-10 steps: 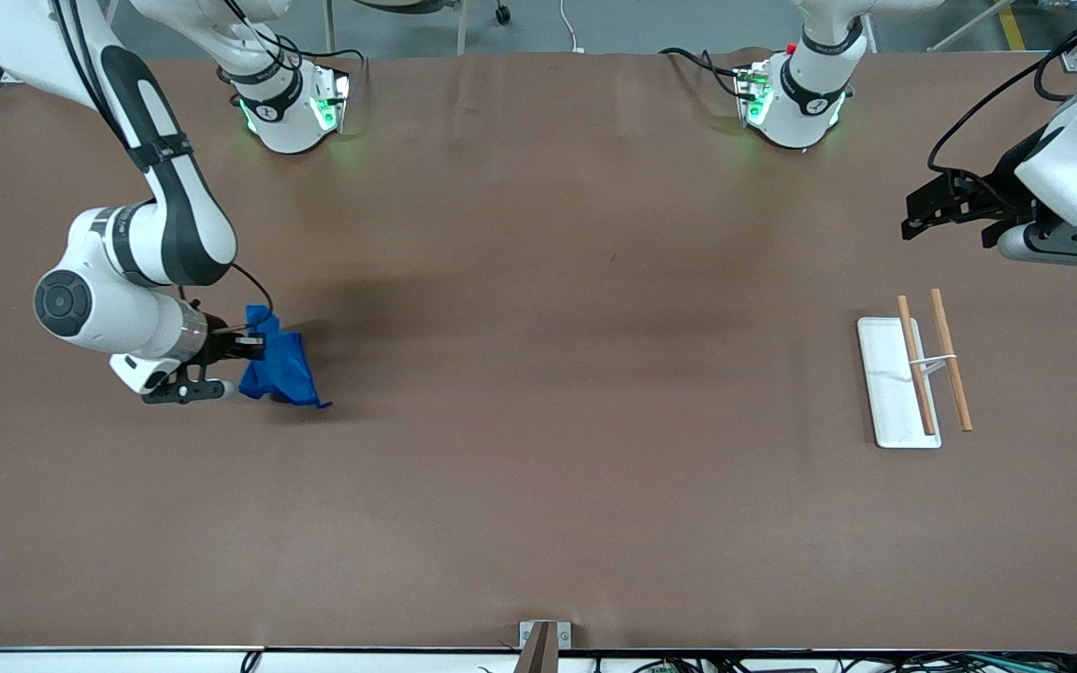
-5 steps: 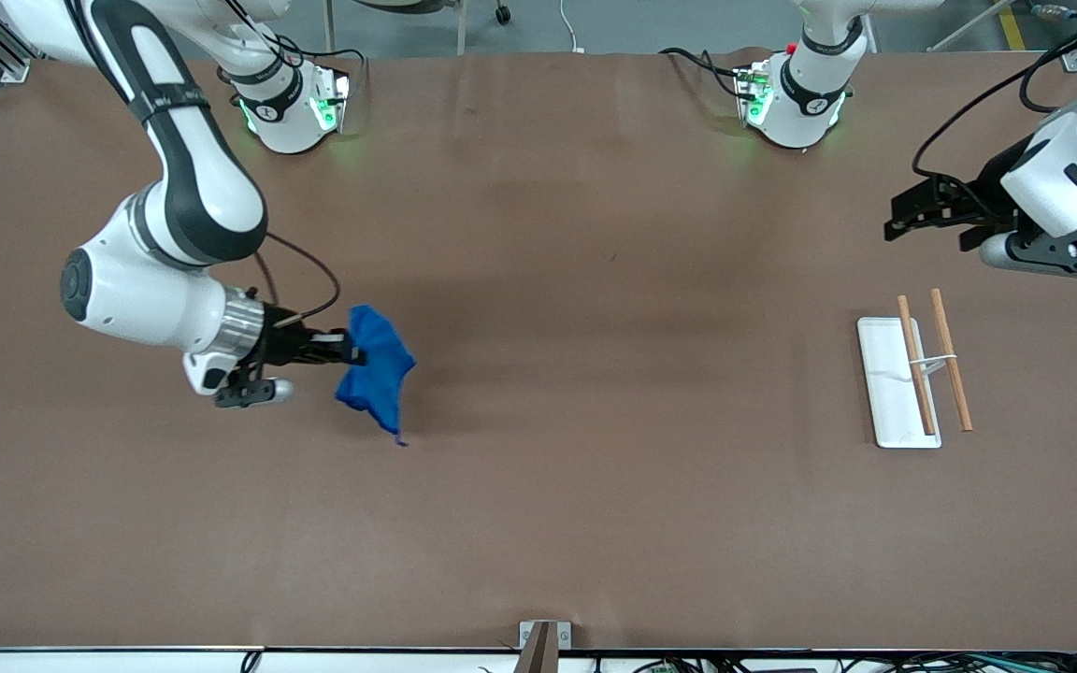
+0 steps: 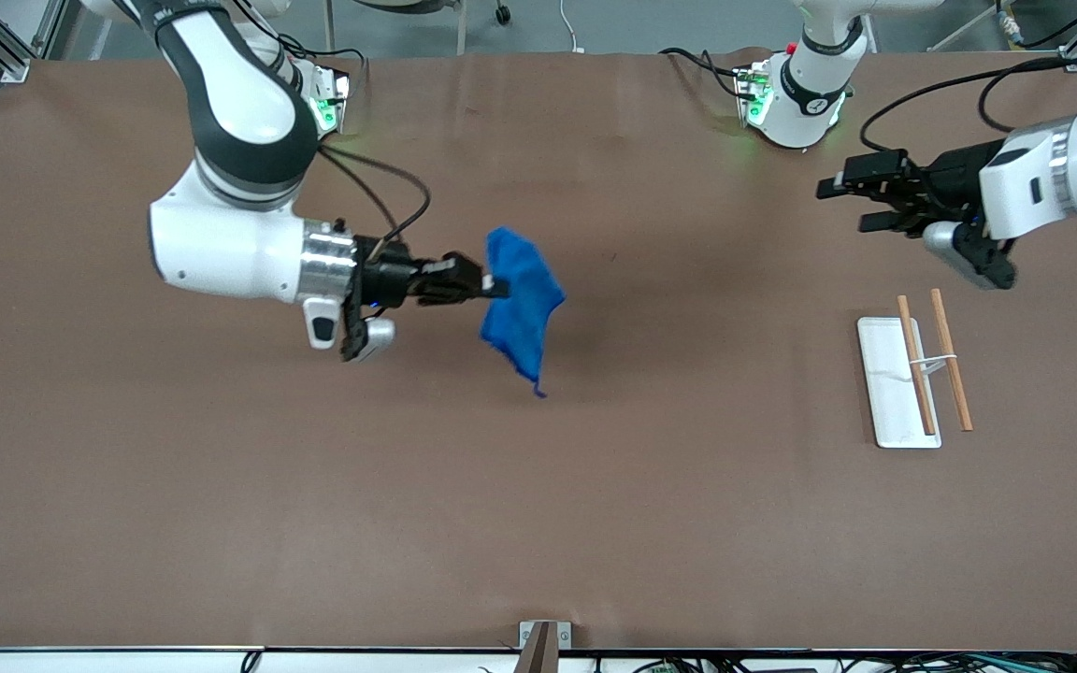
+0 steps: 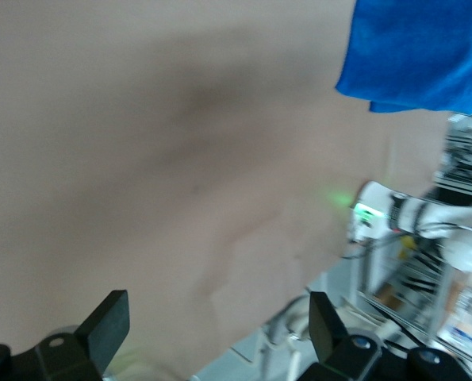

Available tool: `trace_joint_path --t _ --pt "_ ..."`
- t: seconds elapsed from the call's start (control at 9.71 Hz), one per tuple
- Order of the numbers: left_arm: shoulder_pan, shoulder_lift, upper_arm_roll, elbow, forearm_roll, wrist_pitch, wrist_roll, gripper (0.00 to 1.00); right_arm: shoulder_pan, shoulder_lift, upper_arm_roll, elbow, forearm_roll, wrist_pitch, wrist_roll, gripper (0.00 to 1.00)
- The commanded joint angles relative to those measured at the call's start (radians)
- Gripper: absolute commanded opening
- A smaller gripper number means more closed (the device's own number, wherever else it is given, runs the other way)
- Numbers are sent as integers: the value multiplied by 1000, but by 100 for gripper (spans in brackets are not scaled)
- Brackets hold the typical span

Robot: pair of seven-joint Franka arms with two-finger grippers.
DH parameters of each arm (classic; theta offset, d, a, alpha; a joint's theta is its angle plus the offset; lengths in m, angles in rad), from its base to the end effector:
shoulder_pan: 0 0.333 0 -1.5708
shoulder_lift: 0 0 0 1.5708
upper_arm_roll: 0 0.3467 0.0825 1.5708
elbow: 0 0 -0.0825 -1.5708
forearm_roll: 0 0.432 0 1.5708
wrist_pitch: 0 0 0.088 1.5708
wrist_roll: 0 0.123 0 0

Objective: Right arm passes towel to left arm to hang
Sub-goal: 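Hold the towel up with the right gripper while the left gripper approaches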

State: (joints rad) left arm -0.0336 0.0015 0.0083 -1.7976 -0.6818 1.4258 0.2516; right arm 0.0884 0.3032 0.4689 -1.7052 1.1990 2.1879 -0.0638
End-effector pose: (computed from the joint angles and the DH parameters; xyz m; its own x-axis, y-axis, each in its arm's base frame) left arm 0.5640 -0.0990 0.5448 0.9370 -0.3053 -0.1699 -0.1139 -0.7267 0.6775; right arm 0.6100 0.3951 0.4816 0.9896 0.0089 -0.1434 -0.1280 -0.3991 -0.9079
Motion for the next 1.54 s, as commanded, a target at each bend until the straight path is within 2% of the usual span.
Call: trace_joint_path --t 0.0,0.21,0.41,0.51,0.72,1.03,1.13,1.34,1.44 --pt "4 -3 4 -142 -176 -8 90 100 60 52 5 83 137 6 6 0" --pt "-2 -5 1 -227 -281 -27 121 98 115 57 5 108 264 29 2 0" --pt "0 -15 1 -328 -420 -54 216 94 166 57 5 136 339 75 2 0" --pt "1 -12 4 -336 -514 -48 222 93 181 57 10 148 355 111 2 0" --pt "3 -14 2 -367 -623 -18 230 94 191 57 20 151 355 135 2 0" --pt "-2 -25 -4 -466 -824 51 352 94 195 57 20 154 356 135 2 0" --pt "-8 -18 -19 -495 -887 77 395 94 195 57 20 154 355 135 1 0" --pt "-8 -6 -107 -522 -1002 196 458 94 197 57 22 156 363 136 4 0" --pt "-6 15 -144 -523 -1066 234 495 94 200 57 22 156 425 135 4 0"
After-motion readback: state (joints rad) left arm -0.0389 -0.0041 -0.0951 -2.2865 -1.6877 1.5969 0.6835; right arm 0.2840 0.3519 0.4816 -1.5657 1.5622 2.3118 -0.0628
